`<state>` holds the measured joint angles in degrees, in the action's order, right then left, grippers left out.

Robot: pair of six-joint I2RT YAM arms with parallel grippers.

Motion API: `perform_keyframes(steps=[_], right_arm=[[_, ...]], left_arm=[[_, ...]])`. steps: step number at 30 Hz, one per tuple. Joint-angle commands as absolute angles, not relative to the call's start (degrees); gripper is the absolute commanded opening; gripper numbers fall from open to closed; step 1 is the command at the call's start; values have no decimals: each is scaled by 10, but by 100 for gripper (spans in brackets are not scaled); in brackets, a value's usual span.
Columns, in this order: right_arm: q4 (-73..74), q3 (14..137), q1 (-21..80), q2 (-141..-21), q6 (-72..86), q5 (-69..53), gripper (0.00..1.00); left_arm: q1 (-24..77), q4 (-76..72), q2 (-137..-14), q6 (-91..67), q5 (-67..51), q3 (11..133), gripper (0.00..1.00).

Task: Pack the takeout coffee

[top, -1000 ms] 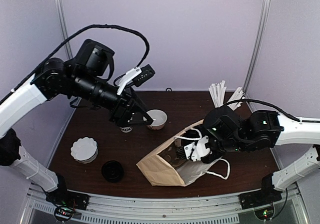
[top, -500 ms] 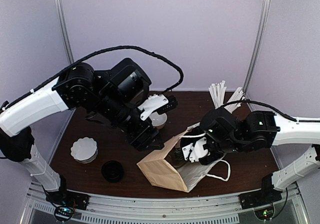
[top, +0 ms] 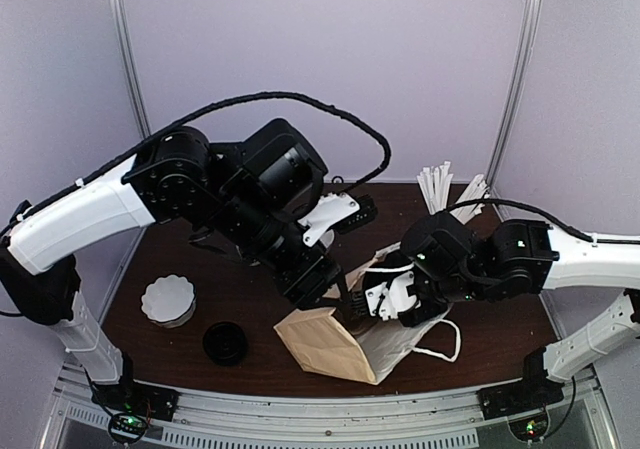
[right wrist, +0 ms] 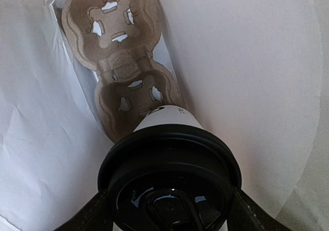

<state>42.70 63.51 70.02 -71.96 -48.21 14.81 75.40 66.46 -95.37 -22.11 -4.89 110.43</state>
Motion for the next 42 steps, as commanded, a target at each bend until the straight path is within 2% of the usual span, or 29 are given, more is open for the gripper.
perform_keyframes(steps=[1,7,14,27,42], right_arm=[[434,650,694,-712,-474,147,59],[453,649,693,-702,-473,136,59],[461,611,719,-667,-491,131,57],[365,567,739,-672,-535,150,57],[340,571,739,-708,-529,141,58]], left_arm=[[766,676,-983,-236,-44,1134,62],[771,727,-998,-227,17,1167,59],[772,735,-998,-189,8,1164,57],[772,606,-959,-97,-77,1118,67],[724,567,-889,-66,-99,1071,68]])
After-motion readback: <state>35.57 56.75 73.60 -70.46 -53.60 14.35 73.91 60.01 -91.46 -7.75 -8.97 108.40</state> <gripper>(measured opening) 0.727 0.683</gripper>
